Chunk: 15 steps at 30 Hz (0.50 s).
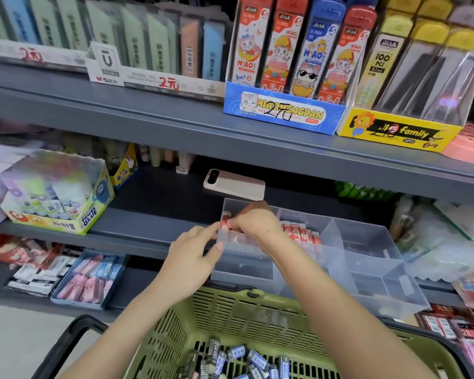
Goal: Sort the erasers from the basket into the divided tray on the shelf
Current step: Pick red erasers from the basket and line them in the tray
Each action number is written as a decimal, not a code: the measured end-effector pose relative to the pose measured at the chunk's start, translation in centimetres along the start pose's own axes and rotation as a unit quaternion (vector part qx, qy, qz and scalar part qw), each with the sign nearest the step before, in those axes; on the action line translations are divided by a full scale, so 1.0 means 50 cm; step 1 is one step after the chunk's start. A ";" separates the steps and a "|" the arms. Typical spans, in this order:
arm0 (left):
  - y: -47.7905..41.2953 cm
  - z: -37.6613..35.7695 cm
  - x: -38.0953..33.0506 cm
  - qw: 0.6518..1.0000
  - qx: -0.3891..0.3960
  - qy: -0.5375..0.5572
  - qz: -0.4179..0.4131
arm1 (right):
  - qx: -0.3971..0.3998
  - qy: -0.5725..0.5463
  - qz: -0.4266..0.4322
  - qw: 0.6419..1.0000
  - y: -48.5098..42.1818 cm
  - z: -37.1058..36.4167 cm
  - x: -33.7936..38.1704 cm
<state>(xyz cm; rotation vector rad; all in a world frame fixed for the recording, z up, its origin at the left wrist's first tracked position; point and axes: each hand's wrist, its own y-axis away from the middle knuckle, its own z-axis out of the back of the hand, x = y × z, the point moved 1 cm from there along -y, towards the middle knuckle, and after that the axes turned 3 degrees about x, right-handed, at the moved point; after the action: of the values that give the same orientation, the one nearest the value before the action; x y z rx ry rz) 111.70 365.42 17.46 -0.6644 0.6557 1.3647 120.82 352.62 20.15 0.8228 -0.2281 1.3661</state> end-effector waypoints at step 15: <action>0.131 0.032 0.004 0.993 -0.077 -0.086 -0.028 | -0.157 -0.059 0.333 0.928 0.282 -0.060 -0.173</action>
<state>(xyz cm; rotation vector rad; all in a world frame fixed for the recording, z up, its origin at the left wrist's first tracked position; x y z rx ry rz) 105.23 367.34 18.08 -0.6741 0.3941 1.4117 104.87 347.56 18.34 0.5706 -0.8596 1.8466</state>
